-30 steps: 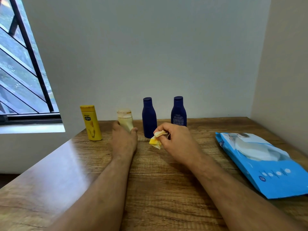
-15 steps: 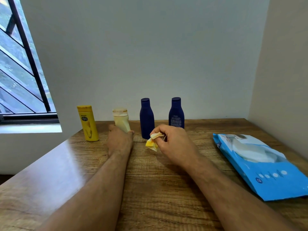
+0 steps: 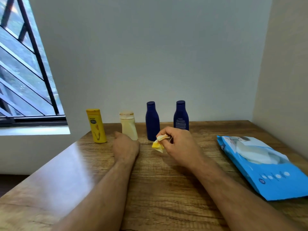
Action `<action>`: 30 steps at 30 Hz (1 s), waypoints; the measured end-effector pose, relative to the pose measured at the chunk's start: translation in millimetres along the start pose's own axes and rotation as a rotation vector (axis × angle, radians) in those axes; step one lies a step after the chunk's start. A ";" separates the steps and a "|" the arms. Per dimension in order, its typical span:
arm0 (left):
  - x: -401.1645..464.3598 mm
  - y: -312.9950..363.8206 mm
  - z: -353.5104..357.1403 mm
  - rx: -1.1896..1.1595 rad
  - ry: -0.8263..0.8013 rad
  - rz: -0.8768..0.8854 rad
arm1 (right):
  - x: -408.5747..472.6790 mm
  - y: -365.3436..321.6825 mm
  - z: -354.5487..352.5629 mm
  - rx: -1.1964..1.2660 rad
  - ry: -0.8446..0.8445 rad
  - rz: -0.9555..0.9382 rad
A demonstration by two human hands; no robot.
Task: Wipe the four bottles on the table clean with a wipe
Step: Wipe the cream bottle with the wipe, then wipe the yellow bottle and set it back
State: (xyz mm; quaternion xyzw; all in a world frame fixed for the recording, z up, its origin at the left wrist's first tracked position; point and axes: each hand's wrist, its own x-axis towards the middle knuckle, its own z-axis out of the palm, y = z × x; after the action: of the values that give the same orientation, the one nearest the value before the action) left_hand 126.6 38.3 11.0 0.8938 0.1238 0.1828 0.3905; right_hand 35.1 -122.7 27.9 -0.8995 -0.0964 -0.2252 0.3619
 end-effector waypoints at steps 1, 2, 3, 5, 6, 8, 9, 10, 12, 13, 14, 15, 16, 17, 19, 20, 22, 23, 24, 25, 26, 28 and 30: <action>-1.2 -3.9 -3.7 -0.025 -0.014 0.008 | -1.2 -1.4 -0.2 0.007 0.004 -0.001; -1.7 -8.2 -7.7 -0.051 -0.030 0.009 | -2.2 -3.0 -0.9 0.012 0.009 -0.003; -1.7 -12.9 -13.7 -0.078 -0.040 0.003 | -3.0 -5.2 -0.8 0.014 0.015 -0.007; -0.5 -22.2 -27.6 -0.124 -0.035 -0.013 | -3.1 -11.2 -1.2 0.034 0.029 -0.015; 1.0 -28.2 -35.6 -0.144 -0.014 -0.014 | -2.2 -16.4 -0.4 0.047 0.037 -0.027; 6.7 -40.7 -50.2 -0.203 0.043 0.001 | 2.4 -30.6 3.1 0.061 0.036 -0.067; 11.1 -46.5 -56.3 -0.235 0.075 0.019 | 6.1 -38.9 6.0 0.063 0.026 -0.090; 15.6 -50.7 -60.9 -0.262 0.101 0.039 | 10.1 -47.0 9.5 0.059 0.012 -0.108; 26.1 -57.1 -67.9 -0.298 0.129 0.060 | 18.8 -64.8 19.2 0.047 -0.017 -0.132; 31.3 -58.8 -69.6 -0.310 0.137 0.059 | 22.9 -72.9 25.4 0.042 -0.023 -0.142; 36.7 -60.1 -70.4 -0.321 0.143 0.050 | 26.9 -79.9 32.2 0.041 -0.022 -0.151; 42.2 -60.9 -69.3 -0.327 0.147 0.040 | 30.1 -84.6 39.6 0.046 -0.017 -0.157; 46.9 -61.5 -67.8 -0.330 0.150 0.028 | 32.7 -87.6 47.6 0.057 -0.016 -0.158; 51.5 -62.7 -66.1 -0.335 0.153 0.016 | 34.2 -89.5 56.2 0.069 -0.020 -0.154; 61.4 -66.0 -62.4 -0.351 0.160 -0.010 | 36.0 -90.4 74.7 0.077 -0.044 -0.138; 64.5 -66.1 -62.0 -0.362 0.164 -0.017 | 35.2 -89.5 81.2 0.077 -0.050 -0.123; 74.9 -69.3 -60.7 -0.389 0.175 -0.037 | 35.6 -87.7 92.2 0.070 -0.057 -0.104; 80.6 -71.6 -60.3 -0.402 0.180 -0.050 | 36.4 -86.7 97.2 0.059 -0.061 -0.101; 85.8 -73.0 -59.9 -0.413 0.181 -0.057 | 37.3 -85.6 100.6 0.048 -0.060 -0.103; 90.5 -73.7 -59.3 -0.420 0.179 -0.052 | 38.1 -84.5 102.5 0.040 -0.060 -0.106; 93.9 -74.2 -58.0 -0.421 0.176 -0.046 | 38.7 -82.6 104.2 0.036 -0.062 -0.108; 99.0 -73.0 -54.6 -0.407 0.162 -0.018 | 40.2 -77.6 106.0 0.036 -0.059 -0.103; 100.7 -70.6 -51.6 -0.375 0.140 0.012 | 41.7 -72.3 106.0 0.057 -0.036 -0.080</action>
State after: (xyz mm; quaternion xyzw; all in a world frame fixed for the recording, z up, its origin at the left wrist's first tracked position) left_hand 190.1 155.6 14.1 0.7910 0.1093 0.2667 0.5396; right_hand 83.1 3.3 24.1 -0.8882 -0.1451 -0.2205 0.3761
